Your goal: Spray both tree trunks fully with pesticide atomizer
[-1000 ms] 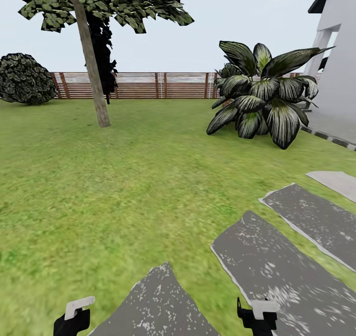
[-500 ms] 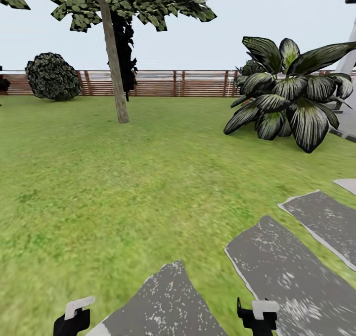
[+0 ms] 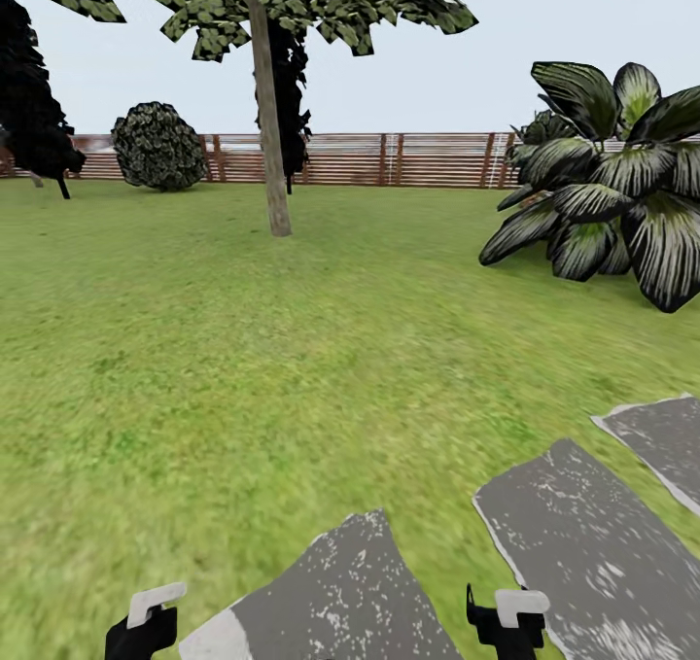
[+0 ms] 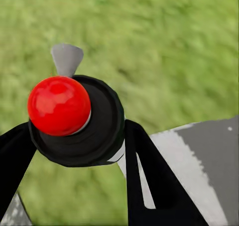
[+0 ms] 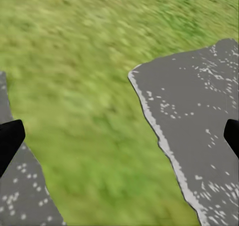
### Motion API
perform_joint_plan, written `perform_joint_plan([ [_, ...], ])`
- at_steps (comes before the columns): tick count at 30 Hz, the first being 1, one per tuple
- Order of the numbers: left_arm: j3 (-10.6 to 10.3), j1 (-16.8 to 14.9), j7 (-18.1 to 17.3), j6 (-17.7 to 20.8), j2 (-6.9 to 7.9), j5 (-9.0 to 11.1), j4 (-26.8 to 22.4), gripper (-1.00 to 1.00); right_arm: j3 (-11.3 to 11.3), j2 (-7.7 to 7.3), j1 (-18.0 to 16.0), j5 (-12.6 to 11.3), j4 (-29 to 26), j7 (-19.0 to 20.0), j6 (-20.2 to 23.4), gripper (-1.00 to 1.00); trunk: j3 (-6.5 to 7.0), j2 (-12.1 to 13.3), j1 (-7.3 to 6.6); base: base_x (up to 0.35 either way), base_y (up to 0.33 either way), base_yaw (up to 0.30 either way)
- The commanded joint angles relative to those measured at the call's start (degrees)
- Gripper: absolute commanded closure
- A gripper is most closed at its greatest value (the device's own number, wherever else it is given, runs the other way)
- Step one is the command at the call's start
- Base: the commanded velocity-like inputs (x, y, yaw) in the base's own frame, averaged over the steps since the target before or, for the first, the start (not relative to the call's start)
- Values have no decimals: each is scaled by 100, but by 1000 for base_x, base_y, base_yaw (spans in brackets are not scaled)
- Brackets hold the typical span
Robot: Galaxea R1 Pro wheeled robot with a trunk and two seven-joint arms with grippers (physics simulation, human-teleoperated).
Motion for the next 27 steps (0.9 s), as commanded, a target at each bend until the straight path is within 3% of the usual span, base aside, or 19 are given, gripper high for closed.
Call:
perform_joint_plan([
  [1, 1, 1, 0, 1, 0, 0, 0, 100, 1, 0, 0, 1, 0, 0, 1, -100, -4, 0, 0, 0, 0, 268],
  [16, -2, 1, 0, -3, 0, 7, 0, 100, 1, 0, 0, -7, -8, -18, 3, -100, -62, 0, 0, 1, 0, 269],
  [22, 0, 3, 0, -4, 0, 17, 0, 100, -7, -7, 0, -6, -9, -14, 3, -100, -78, 0, 0, 257, 0, 247],
  [27, 1, 1, 0, -4, 0, 17, 0, 100, -19, -20, 0, -7, -22, -3, 3, -100, -80, 0, 0, 330, 0, 51],
])
